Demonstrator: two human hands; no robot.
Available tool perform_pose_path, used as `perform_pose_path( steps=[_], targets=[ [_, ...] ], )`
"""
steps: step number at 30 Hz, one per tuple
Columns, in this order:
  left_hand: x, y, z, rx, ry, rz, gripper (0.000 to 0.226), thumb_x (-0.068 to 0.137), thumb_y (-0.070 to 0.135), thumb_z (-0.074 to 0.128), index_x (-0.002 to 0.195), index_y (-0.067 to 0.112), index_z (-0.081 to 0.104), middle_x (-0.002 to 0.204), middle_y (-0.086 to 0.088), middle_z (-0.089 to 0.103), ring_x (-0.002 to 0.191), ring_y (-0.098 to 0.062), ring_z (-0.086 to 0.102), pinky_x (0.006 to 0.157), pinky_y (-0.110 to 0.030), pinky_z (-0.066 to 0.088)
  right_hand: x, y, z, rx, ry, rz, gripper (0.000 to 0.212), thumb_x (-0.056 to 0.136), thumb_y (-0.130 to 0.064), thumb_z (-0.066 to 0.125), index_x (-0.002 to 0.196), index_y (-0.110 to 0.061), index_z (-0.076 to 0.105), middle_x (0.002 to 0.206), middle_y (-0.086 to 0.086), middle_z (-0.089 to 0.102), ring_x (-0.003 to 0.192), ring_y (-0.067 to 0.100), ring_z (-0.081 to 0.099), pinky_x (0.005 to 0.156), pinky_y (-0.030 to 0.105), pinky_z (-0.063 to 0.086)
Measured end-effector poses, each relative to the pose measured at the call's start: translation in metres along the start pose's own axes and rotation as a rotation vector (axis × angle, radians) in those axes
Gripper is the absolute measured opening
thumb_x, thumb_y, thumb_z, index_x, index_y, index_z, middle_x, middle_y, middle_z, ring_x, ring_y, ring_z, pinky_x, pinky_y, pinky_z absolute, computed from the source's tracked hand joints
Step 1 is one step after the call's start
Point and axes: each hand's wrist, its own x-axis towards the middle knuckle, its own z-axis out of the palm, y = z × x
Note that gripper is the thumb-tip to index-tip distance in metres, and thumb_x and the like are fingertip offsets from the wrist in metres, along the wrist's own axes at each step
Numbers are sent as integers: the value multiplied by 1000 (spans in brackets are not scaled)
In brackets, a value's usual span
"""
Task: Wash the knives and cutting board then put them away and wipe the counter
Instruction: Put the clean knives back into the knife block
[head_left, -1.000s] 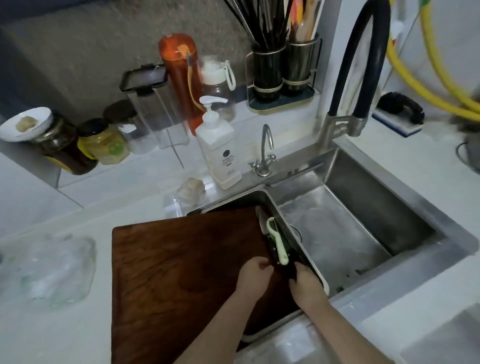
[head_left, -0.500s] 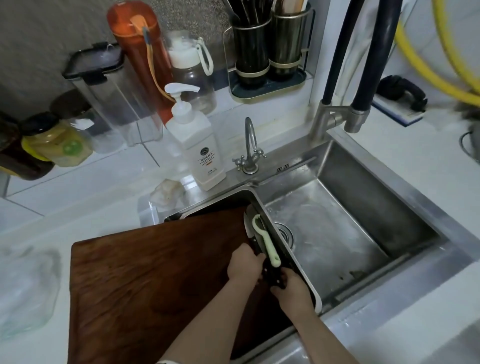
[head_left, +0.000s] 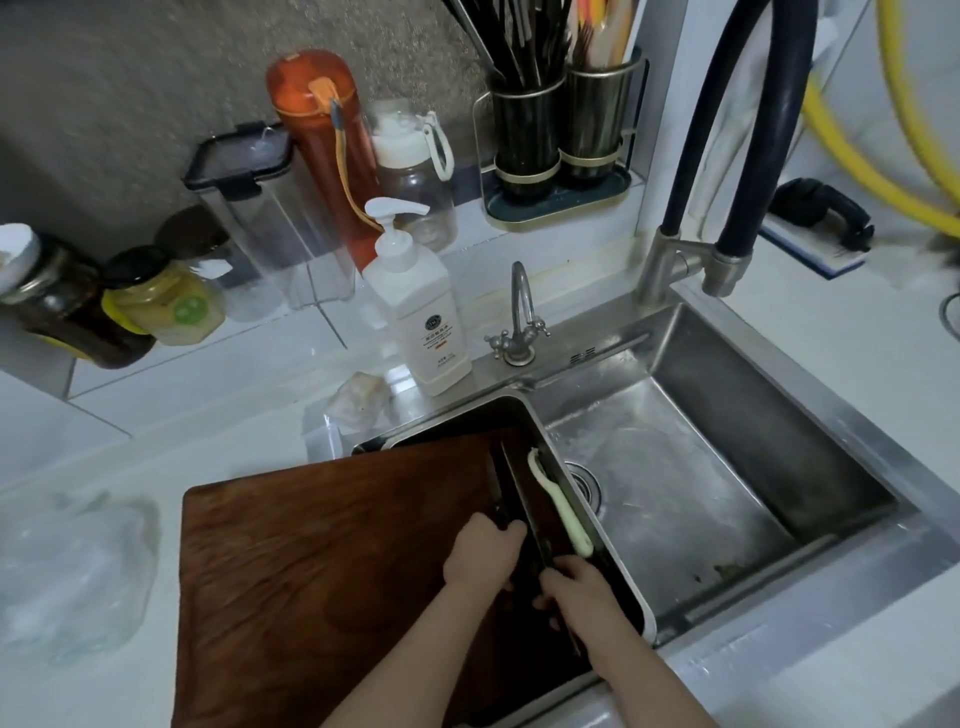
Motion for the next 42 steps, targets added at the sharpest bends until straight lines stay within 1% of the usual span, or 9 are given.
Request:
perform_pose_path(
  steps=[4,9,14,21,25,33,35,38,42],
  targets=[
    [-29,-31,-21,-398,-6,4,23,97,30,36,95,11,48,89,-7,62,75,-19,59,64,-31,49,-22,-13,10,181,-125,85,15,83,-6,44,80,-5,58,56,8,49,46,16,40,41,23,27],
    [-74,-62,-65,-827,103,-110,31,99,28,33,79,11,49,55,-1,41,39,-10,36,37,-20,27,-52,-22,28,182,-219,-14,36,96,-38,47,95,-5,61,58,2,51,39,10,37,34,18,23],
    [-127,-78,-118,-907,168,37,28,98,39,45,99,14,58,49,5,40,36,-6,33,34,-19,22,-92,-57,45,-29,-267,-236,37,96,-42,43,97,-9,59,60,1,51,38,8,38,35,19,25],
    [-187,-100,-141,-922,460,293,18,95,31,51,94,20,65,52,4,43,46,-8,39,41,-18,29,-153,-80,58,-212,-255,-721,25,98,-29,44,92,-10,60,64,4,57,41,12,44,35,20,31],
    [-185,-122,-113,-1039,298,-100,32,98,36,43,81,13,57,46,5,37,33,-8,30,36,-15,20,-132,-37,70,-332,-157,-346,40,99,-36,40,73,-9,53,55,4,46,37,12,36,38,22,28],
    [-237,-121,-156,-1017,548,319,27,98,33,45,91,14,63,41,9,34,33,-5,28,34,-16,23,-189,-78,89,-115,-306,-668,36,97,-40,42,80,-12,55,54,-1,47,35,9,31,37,19,24],
    [-240,-125,-157,-1019,620,270,31,98,36,43,85,15,62,41,9,35,35,-6,32,37,-18,26,-190,-80,97,-159,-274,-731,36,98,-38,40,80,-11,55,55,0,47,36,9,33,37,20,26],
    [-235,-135,-146,-1140,497,9,39,99,37,38,72,12,52,37,5,34,28,-9,28,34,-16,21,-181,-60,107,-260,-223,-419,40,97,-40,40,72,-11,52,52,1,43,35,11,32,38,20,23],
    [-257,-148,-148,-963,676,208,39,98,36,43,69,14,57,39,7,38,34,-6,36,44,-22,30,-195,-58,113,-320,-330,-515,39,97,-43,40,77,-12,54,52,-1,43,36,9,32,37,19,23]
  ],
)
